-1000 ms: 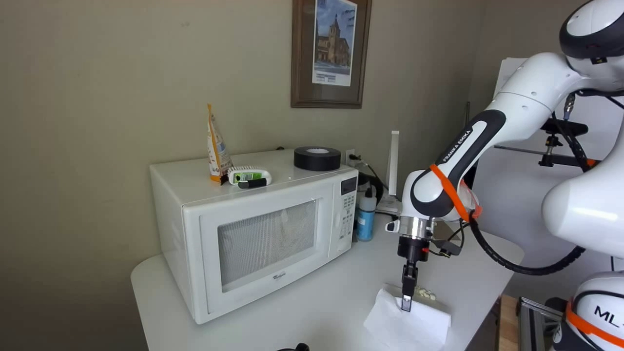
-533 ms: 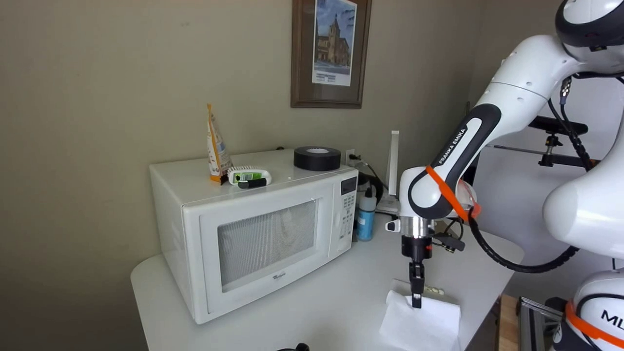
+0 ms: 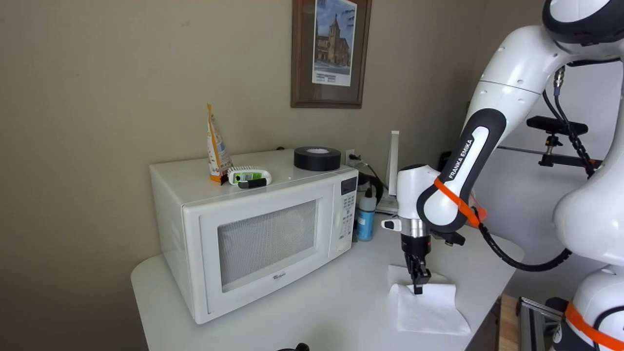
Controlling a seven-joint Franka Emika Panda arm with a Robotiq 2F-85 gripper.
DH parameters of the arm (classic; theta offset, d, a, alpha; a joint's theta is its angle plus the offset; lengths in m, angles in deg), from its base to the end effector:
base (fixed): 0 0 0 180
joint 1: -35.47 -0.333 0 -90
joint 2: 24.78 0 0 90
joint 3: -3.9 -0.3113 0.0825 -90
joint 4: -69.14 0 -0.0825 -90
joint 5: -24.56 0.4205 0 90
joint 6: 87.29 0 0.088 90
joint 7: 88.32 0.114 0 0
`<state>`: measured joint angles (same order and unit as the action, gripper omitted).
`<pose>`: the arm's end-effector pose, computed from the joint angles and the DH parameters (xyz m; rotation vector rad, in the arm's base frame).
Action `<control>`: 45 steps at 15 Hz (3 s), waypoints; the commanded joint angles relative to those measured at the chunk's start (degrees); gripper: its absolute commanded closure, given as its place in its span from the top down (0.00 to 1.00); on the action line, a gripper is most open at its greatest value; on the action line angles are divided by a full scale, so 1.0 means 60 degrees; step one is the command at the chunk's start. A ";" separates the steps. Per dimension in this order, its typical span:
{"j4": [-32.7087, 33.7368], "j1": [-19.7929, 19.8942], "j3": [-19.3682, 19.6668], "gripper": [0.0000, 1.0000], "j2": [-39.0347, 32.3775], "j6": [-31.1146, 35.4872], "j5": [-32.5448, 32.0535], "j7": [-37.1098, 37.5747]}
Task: Use the towel to sweep the objects to the right
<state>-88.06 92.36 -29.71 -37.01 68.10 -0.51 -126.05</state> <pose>0.3528 -0.1116 0.1049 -2.8894 -1.0049 0.2568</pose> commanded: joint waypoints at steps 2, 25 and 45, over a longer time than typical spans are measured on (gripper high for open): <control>-0.0003 -0.1609 0.1466 0.00 0.0124 0.0260 0.0640 -0.0582; 0.2496 -0.7297 0.8672 0.00 -0.2168 0.0953 -0.3167 0.3723; 0.1014 -0.8625 1.0230 0.00 0.2302 -0.1022 -0.6839 0.7301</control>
<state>-75.39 42.60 31.29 -34.47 66.46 -39.19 -80.59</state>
